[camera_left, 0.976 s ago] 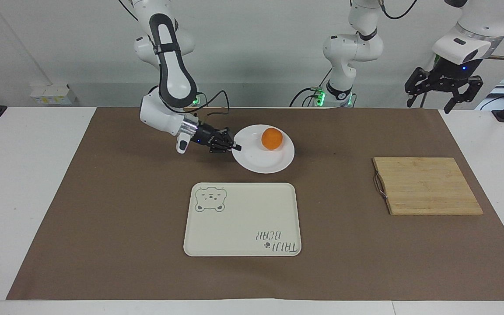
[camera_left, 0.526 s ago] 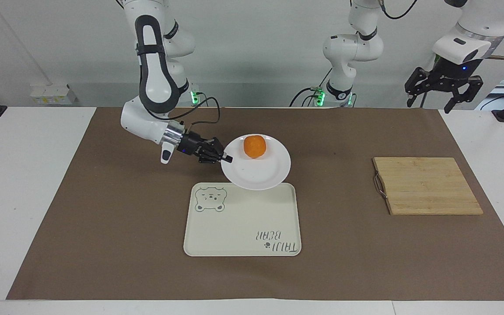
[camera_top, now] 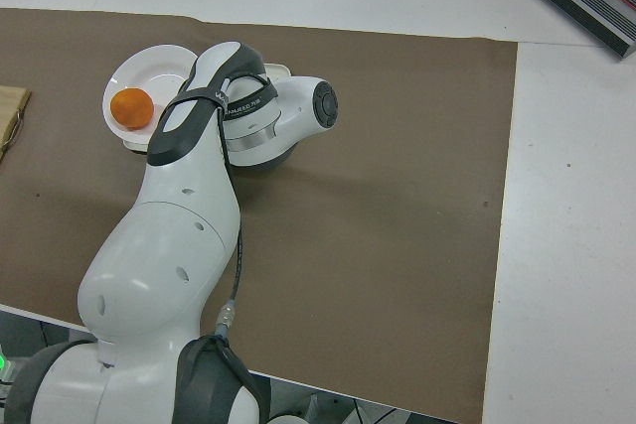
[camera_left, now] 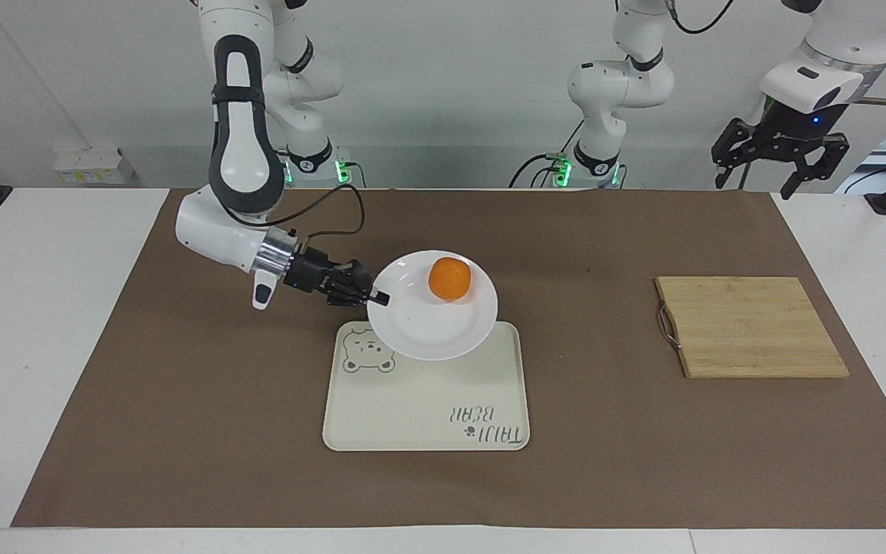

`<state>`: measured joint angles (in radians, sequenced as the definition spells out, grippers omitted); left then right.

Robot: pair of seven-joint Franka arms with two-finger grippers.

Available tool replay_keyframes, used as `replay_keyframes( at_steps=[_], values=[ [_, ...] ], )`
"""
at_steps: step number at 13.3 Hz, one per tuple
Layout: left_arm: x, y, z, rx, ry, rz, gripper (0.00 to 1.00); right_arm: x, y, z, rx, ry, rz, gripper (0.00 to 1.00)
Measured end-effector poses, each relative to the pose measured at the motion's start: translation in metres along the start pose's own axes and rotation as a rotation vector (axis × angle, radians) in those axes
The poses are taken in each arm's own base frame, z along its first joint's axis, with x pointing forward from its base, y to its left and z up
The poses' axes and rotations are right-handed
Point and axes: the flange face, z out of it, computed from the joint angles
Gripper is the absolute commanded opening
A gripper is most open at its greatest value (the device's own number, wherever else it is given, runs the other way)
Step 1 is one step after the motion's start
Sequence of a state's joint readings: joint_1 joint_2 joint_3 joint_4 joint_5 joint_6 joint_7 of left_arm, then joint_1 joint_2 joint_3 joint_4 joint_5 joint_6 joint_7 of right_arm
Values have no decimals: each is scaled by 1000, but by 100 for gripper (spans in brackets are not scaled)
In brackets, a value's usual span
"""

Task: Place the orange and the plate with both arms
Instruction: 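Lift the plate with the right gripper and carry it over the bear tray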

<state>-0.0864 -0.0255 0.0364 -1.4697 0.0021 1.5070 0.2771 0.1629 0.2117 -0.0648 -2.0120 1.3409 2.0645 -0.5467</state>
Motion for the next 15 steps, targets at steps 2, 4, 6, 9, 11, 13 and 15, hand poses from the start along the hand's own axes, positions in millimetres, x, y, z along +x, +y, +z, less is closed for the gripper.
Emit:
replay_keyframes(
  at_steps=[2, 4, 6, 9, 11, 13, 15],
  values=[
    [0, 0, 0, 0, 0, 0, 100, 15, -1, -3, 2, 18, 11, 0],
    [0, 0, 0, 0, -1, 0, 100, 35, 0, -13, 6, 46, 28, 0],
    [0, 0, 0, 0, -1, 0, 100, 49, 5, -17, 8, 61, 34, 0],
    [0, 0, 0, 0, -1, 0, 100, 58, 18, -8, 2, 55, 49, 0],
    [0, 0, 0, 0, -2, 0, 100, 66, 22, -4, 3, 58, 49, 0],
    [0, 0, 0, -1, -2, 0, 100, 76, 24, 0, 12, 66, 50, 0],
    [0, 0, 0, -1, -2, 0, 100, 84, 30, 6, 19, 70, 58, 0]
  ],
)
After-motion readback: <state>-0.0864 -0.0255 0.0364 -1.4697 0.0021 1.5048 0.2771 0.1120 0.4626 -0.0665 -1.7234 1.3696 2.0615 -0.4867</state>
